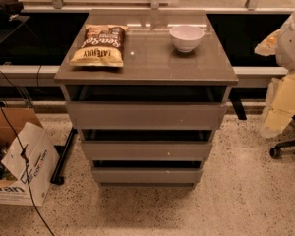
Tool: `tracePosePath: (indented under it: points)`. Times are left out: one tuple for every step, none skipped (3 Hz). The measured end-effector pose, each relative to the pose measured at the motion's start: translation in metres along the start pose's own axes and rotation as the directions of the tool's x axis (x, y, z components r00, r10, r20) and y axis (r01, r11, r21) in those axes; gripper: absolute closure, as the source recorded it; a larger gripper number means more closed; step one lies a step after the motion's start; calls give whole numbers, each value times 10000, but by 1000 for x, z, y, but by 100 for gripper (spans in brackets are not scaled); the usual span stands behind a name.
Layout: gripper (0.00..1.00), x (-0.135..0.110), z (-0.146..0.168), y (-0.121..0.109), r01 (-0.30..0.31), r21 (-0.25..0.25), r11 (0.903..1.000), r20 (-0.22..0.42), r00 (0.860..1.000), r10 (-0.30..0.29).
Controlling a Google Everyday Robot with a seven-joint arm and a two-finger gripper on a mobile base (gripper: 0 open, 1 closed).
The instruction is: Open top drawer
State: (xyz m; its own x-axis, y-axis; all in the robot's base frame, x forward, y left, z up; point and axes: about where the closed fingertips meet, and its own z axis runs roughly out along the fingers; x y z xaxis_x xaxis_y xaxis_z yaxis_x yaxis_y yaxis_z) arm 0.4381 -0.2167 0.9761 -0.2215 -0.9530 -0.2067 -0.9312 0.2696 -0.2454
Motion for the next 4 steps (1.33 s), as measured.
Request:
tracePosePath:
  points:
    - [0,-2,1,-1,2,87,10000,109,9999,-3]
    - [0,-11,13,-3,-85,161,9998,676,9977,74]
    - [0,-16,39,-6,-467,-122,9988,1469,9880,480]
    - [0,-22,79,-8,-757,-565,9955,1822,9796,849]
